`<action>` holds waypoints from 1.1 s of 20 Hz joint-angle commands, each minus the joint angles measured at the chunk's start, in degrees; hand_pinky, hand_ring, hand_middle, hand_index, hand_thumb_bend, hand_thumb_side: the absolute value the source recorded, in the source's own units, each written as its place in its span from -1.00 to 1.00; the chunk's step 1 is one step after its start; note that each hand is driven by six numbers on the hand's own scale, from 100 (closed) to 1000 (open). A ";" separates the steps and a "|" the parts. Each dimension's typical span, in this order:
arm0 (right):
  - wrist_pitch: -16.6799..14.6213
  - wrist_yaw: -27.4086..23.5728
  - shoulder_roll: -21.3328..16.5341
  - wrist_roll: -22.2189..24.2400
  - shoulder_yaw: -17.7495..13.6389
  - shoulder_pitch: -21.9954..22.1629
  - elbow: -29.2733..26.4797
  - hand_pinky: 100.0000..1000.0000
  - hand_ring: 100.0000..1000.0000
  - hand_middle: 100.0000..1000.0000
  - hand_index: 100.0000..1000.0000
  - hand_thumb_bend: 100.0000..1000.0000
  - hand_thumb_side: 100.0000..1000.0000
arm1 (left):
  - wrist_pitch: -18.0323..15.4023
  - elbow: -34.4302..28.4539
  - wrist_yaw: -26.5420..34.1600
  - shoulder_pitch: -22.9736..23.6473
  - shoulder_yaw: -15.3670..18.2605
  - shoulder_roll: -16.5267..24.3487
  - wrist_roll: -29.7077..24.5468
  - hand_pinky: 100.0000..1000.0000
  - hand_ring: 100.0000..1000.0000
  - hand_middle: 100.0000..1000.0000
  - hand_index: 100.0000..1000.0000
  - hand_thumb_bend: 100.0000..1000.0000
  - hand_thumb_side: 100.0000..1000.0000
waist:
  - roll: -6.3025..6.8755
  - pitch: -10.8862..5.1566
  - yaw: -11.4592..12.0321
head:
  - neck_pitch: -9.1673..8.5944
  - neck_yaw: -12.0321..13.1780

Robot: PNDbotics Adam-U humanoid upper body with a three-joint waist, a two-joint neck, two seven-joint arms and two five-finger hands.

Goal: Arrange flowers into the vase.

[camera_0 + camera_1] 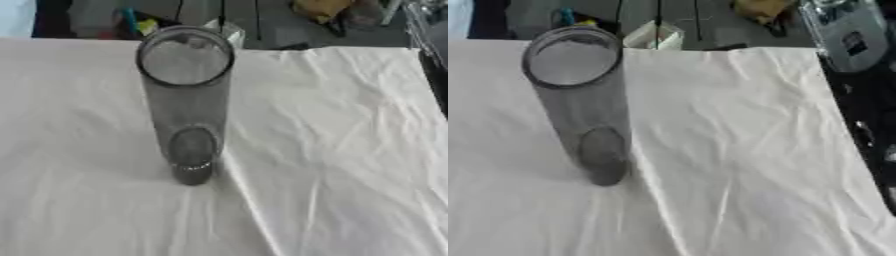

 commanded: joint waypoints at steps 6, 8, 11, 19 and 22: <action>-1.40 -3.68 5.34 -6.13 0.25 -5.50 -3.60 -1.00 -1.00 -1.00 -1.00 -1.00 -0.03 | 0.20 -1.02 0.84 -1.13 -0.34 0.83 -0.74 0.40 0.67 0.80 0.95 -1.00 1.00 | -1.34 -3.19 0.58 | 0.30 -0.68; -1.59 -4.84 6.42 -7.33 0.24 -6.41 -3.96 -1.00 -1.00 -1.00 -1.00 -1.00 -0.03 | 0.24 -1.02 0.99 -1.19 -0.43 0.80 -0.86 0.40 0.67 0.80 0.95 -1.00 1.00 | -1.43 -3.30 0.67 | 0.28 -0.83; -1.65 -7.09 7.49 -9.28 0.20 -7.68 -4.29 -1.00 -1.00 -1.00 -1.00 -1.00 -0.02 | 0.33 -1.02 1.13 -1.20 -0.58 0.83 -1.08 0.40 0.67 0.80 0.95 -1.00 1.00 | -1.65 -3.50 0.84 | 0.34 -0.91; 4.14 -15.75 6.94 -14.11 0.97 -9.72 -3.53 -1.00 -1.00 -1.00 -1.00 -1.00 0.09 | 0.51 -1.02 1.26 -0.53 -0.52 1.30 -1.03 0.40 0.67 0.80 0.95 -1.00 1.00 | -2.30 -4.29 0.42 | 0.86 -0.07; 6.92 -20.83 6.58 -15.40 1.48 -9.79 -4.91 -1.00 -1.00 -1.00 -1.00 -1.00 0.01 | 0.56 -1.02 1.31 -0.30 -0.46 1.39 -0.92 0.40 0.67 0.80 0.95 -1.00 1.00 | -2.38 -4.54 0.17 | 0.70 0.35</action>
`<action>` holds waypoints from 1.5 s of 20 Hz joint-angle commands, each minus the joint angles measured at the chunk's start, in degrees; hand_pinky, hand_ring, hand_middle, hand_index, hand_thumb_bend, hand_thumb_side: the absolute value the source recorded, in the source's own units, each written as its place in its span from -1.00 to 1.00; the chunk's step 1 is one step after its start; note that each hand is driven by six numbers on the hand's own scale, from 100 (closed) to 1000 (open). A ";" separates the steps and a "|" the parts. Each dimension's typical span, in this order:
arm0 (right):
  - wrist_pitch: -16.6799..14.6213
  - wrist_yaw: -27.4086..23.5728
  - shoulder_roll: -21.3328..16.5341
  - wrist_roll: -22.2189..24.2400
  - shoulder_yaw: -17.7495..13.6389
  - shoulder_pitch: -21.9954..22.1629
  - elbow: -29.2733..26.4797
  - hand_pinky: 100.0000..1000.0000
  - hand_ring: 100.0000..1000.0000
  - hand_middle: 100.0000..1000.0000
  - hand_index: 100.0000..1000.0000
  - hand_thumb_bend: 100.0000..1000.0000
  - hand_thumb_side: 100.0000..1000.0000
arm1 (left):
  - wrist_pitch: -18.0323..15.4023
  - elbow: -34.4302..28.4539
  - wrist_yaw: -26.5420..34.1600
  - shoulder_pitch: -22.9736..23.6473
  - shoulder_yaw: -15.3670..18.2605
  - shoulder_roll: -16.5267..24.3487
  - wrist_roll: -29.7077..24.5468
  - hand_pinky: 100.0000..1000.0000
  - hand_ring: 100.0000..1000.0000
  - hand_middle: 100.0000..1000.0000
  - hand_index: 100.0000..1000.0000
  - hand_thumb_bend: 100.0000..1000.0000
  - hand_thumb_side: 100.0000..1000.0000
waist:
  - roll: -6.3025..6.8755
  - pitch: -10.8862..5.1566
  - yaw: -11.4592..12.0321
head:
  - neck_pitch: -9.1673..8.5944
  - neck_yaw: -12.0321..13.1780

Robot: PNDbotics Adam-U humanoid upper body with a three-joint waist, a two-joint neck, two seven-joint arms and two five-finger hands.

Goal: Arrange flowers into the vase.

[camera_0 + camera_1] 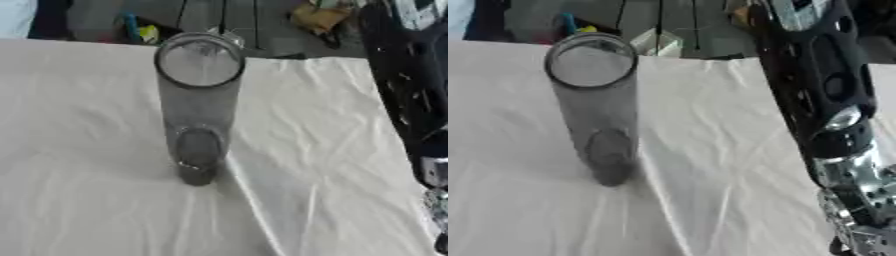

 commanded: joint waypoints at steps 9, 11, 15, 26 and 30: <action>6.63 -15.53 -1.31 -4.32 2.40 -1.57 -7.34 -1.00 -1.00 -1.00 -1.00 -1.00 0.04 | 0.18 -1.02 0.67 -0.35 0.12 1.17 0.05 0.40 0.67 0.80 0.95 -1.00 1.00 | -0.18 -3.42 -0.02 | -0.64 0.29; 6.90 -16.25 -0.76 -4.73 2.79 -1.75 -8.05 -1.00 -1.00 -1.00 -1.00 -1.00 0.04 | 0.24 -1.02 0.86 -0.41 -0.02 1.07 -0.07 0.40 0.67 0.80 0.95 -1.00 1.00 | -0.13 -3.58 0.04 | -0.47 0.16; 6.86 -17.08 0.94 -4.82 3.12 -2.48 -8.84 -1.00 -1.00 -1.00 -1.00 -1.00 0.03 | 0.34 -1.02 1.10 -0.68 -0.30 0.88 -0.40 0.40 0.67 0.80 0.95 -1.00 1.00 | 0.02 -4.08 0.33 | 0.00 -0.35; 7.66 -18.42 4.09 -4.81 3.74 -4.48 -9.31 -1.00 -1.00 -1.00 -1.00 -1.00 0.03 | 0.56 -1.02 1.86 -1.22 -0.73 0.68 -0.98 0.41 0.67 0.80 0.95 -1.00 1.00 | -0.24 -5.56 0.98 | 0.25 -0.81; 8.00 -18.98 5.28 -4.76 4.12 -4.77 -9.28 -1.00 -1.00 -1.00 -1.00 -1.00 0.03 | 0.66 -1.02 2.10 -1.36 -0.82 0.61 -1.15 0.41 0.67 0.80 0.95 -1.00 1.00 | -0.26 -5.97 1.22 | 0.77 -0.60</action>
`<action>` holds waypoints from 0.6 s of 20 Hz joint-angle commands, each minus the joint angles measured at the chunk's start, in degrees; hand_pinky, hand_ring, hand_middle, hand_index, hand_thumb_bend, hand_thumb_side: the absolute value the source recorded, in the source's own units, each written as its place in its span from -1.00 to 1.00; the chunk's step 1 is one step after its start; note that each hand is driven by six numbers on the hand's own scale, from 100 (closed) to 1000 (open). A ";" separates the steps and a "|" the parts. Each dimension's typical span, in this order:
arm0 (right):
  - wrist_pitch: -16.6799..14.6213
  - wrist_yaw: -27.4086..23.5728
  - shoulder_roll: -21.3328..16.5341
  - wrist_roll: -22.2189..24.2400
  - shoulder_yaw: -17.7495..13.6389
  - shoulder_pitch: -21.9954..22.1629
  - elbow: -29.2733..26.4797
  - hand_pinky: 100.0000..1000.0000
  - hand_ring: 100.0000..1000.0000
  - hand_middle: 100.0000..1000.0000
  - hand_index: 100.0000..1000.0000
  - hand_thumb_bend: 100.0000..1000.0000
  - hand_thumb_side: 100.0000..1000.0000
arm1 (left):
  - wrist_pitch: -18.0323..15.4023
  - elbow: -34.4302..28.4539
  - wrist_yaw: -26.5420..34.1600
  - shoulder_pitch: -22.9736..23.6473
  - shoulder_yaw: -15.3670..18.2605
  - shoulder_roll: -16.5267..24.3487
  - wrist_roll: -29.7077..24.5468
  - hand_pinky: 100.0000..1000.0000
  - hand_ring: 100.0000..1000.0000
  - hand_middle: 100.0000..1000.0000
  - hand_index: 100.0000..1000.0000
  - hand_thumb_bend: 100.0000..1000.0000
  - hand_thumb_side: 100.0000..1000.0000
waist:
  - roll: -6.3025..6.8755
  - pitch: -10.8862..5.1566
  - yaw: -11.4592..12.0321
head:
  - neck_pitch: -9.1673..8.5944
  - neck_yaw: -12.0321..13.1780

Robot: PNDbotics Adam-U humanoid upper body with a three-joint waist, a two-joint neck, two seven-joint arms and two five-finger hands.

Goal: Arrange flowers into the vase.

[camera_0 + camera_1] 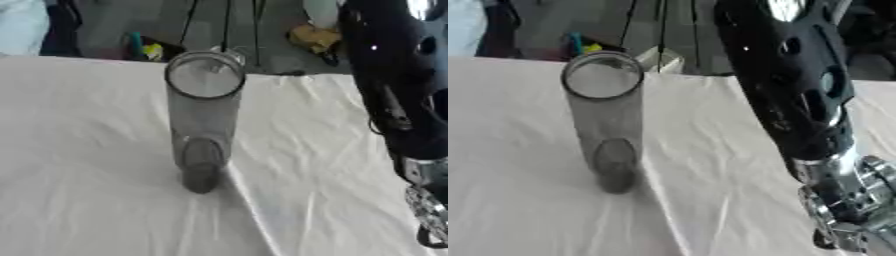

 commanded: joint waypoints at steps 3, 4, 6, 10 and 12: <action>2.03 -1.23 0.94 -1.45 0.09 -1.52 -1.05 -1.00 -1.00 -1.00 -1.00 -1.00 0.03 | 0.02 -1.02 0.45 -0.89 -0.12 0.53 -0.36 0.41 0.67 0.80 0.95 -1.00 1.00 | -0.20 -2.53 0.10 | 1.05 0.37; 2.20 -1.45 1.25 -1.53 0.16 -1.41 -1.10 -1.00 -1.00 -1.00 -1.00 -1.00 0.03 | 0.05 -1.02 0.50 -0.90 -0.12 0.51 -0.37 0.41 0.67 0.80 0.95 -1.00 1.00 | -0.17 -2.62 0.05 | 1.29 0.57; 2.57 -1.87 1.74 -1.65 0.33 -1.22 -1.20 -1.00 -1.00 -1.00 -1.00 -1.00 0.03 | 0.11 -1.02 0.58 -0.93 -0.14 0.45 -0.39 0.41 0.67 0.80 0.95 -1.00 1.00 | -0.15 -2.82 -0.02 | 1.62 0.91; 3.14 -2.71 2.65 -1.88 0.60 -0.88 -1.57 -1.00 -1.00 -1.00 -1.00 -1.00 0.04 | 0.20 -1.02 0.76 -1.06 -0.19 0.32 -0.46 0.41 0.67 0.80 0.95 -1.00 1.00 | -0.11 -3.34 -0.14 | 1.78 1.32; 3.50 -2.96 2.99 -1.93 0.82 -0.69 -1.94 -1.00 -1.00 -1.00 -1.00 -1.00 0.04 | 0.26 -1.02 0.88 -1.11 -0.19 0.25 -0.46 0.41 0.67 0.80 0.95 -1.00 1.00 | -0.09 -3.60 -0.15 | 1.74 1.44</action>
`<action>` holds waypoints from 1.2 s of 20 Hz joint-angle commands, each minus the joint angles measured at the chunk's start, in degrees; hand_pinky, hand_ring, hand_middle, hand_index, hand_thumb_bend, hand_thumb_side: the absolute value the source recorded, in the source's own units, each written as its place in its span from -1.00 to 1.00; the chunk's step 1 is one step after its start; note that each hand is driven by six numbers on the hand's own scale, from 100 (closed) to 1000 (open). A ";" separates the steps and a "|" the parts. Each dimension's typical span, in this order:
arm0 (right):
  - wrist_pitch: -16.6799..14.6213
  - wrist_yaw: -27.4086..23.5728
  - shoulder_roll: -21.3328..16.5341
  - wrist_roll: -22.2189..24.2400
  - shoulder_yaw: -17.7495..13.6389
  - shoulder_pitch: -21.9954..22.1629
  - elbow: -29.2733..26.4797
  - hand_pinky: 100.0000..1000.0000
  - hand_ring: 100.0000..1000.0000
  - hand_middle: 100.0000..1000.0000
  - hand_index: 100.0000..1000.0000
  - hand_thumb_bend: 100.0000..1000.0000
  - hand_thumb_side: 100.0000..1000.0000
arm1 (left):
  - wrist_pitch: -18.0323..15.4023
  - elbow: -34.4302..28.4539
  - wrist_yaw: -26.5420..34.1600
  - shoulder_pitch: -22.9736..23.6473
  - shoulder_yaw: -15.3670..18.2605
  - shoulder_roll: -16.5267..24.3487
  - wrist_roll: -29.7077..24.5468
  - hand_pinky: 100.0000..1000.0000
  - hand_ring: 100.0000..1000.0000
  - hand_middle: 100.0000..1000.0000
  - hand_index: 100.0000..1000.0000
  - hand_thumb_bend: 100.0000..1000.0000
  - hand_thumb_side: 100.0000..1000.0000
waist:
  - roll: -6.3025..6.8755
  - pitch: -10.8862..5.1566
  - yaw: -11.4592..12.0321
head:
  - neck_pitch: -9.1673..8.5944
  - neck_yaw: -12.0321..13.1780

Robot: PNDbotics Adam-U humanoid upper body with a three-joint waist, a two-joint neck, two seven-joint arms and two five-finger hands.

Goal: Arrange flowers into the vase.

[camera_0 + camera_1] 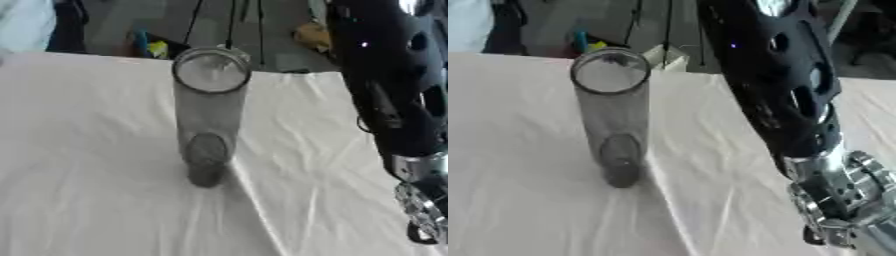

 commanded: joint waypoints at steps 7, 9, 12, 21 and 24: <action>4.19 -2.54 0.73 -3.56 -0.05 -0.37 -2.25 -1.00 -1.00 -1.00 -1.00 -1.00 0.06 | 0.23 -1.02 0.50 -0.76 -0.08 0.68 -0.07 0.41 0.67 0.80 0.95 -1.00 1.00 | -0.08 -2.96 -0.39 | 0.73 0.64; 4.34 -3.07 1.12 -4.02 -0.13 -0.15 -2.52 -1.00 -1.00 -1.00 -1.00 -1.00 0.06 | 0.29 -1.02 0.55 -0.77 -0.07 0.61 -0.04 0.41 0.67 0.80 0.95 -1.00 1.00 | -0.07 -3.08 -0.51 | 0.92 0.78; 4.62 -3.62 1.62 -4.50 -0.05 0.20 -2.86 -1.00 -1.00 -1.00 -1.00 -1.00 0.06 | 0.28 -1.02 0.61 -0.84 -0.09 0.57 -0.07 0.41 0.67 0.80 0.95 -1.00 1.00 | -0.03 -3.23 -0.74 | 1.13 0.96; 5.71 -7.31 -0.13 -5.20 0.00 2.61 -6.14 -1.00 -1.00 -1.00 -1.00 -1.00 0.07 | 0.40 -1.02 0.62 -0.83 0.02 0.58 0.28 0.41 0.67 0.80 0.95 -1.00 1.00 | -0.08 -3.51 -1.59 | 1.64 1.72; 6.11 -8.12 -0.24 -5.55 0.21 3.28 -7.30 -1.00 -1.00 -1.00 -1.00 -1.00 0.07 | 0.43 -1.02 0.63 -0.84 0.02 0.52 0.29 0.41 0.67 0.80 0.95 -1.00 1.00 | -0.08 -3.56 -1.72 | 1.72 1.86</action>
